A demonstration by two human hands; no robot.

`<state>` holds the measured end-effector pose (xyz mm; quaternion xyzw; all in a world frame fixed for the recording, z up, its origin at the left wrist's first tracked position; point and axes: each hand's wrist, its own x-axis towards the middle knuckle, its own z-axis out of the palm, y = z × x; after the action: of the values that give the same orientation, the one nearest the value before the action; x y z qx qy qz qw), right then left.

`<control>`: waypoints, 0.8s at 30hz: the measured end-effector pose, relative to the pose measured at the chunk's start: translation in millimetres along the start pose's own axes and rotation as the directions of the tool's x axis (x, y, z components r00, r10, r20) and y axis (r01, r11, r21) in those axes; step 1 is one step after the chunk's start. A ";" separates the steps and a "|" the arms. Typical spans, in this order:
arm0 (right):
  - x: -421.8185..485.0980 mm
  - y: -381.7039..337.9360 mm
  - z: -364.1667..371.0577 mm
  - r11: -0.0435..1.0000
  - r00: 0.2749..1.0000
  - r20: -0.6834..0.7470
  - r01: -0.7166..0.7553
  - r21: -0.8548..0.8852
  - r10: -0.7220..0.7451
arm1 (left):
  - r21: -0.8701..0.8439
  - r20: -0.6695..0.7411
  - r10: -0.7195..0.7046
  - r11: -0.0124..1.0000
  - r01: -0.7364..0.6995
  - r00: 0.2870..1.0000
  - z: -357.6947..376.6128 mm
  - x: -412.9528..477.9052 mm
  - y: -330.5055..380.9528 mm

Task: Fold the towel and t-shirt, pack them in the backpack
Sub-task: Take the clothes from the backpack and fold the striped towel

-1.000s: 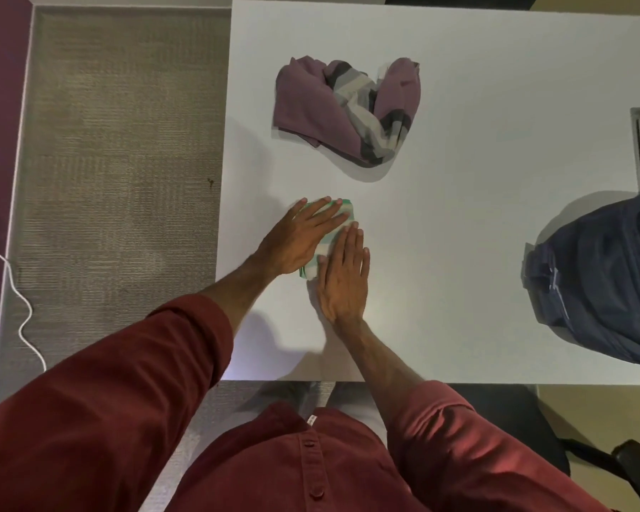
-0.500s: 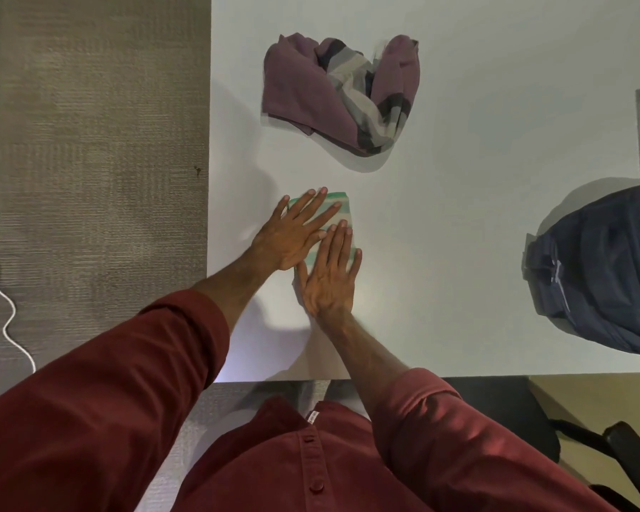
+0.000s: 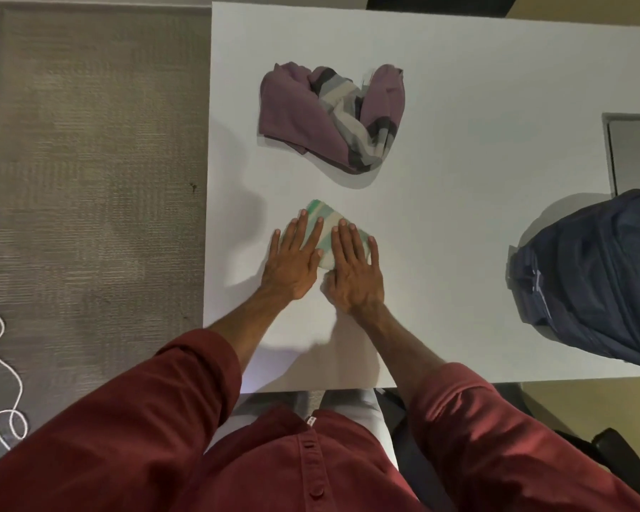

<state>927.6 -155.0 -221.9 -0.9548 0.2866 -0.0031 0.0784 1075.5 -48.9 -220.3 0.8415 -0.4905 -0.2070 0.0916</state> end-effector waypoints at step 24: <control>0.6 6.8 -9.3 0.934 0.963 0.084 -0.268 0.237 0.255 | 0.052 -0.071 0.039 0.998 -0.035 0.997 11.9 12.3 27.5</control>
<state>923.9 -162.3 -213.8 -0.8909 0.4061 -0.0032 0.2035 1053.9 -72.7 -224.3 0.8413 -0.5074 -0.1623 0.0915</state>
